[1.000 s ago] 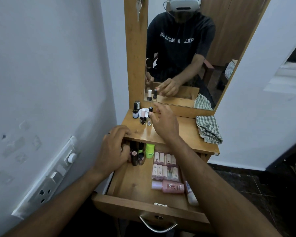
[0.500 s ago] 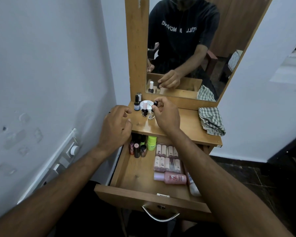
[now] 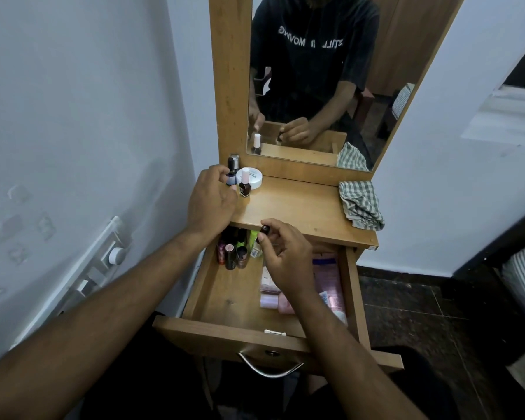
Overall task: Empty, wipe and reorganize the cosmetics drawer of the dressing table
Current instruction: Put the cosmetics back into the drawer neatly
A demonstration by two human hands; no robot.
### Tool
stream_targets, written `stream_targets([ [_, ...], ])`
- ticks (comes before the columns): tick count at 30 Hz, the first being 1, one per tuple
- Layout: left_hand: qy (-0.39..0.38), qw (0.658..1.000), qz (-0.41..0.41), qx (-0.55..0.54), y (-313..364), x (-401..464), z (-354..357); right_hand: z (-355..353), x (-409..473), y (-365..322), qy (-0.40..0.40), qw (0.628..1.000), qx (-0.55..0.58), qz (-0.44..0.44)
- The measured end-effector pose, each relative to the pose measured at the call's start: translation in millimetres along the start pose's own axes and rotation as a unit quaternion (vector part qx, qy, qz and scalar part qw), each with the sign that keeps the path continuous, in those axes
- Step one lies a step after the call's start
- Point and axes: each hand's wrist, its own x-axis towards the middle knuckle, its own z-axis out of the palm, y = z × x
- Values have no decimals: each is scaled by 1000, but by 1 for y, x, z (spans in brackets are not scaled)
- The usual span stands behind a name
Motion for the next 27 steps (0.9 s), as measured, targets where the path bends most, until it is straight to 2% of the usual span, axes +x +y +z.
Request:
stream_targets([
  [5,1,999,-20,31,9,9,3,4,-5,1,-35,998,-38,19],
  [13,16,1000,-19,16,12,13,11,11,-10,11,-92,991,-61,76],
  [18,27,998,-47,-11,10,16,15,14,-11,14,-127,984,-81,93],
  [27,29,996,-86,-22,3,14,23,24,-11,19,-154,978,-106,91],
])
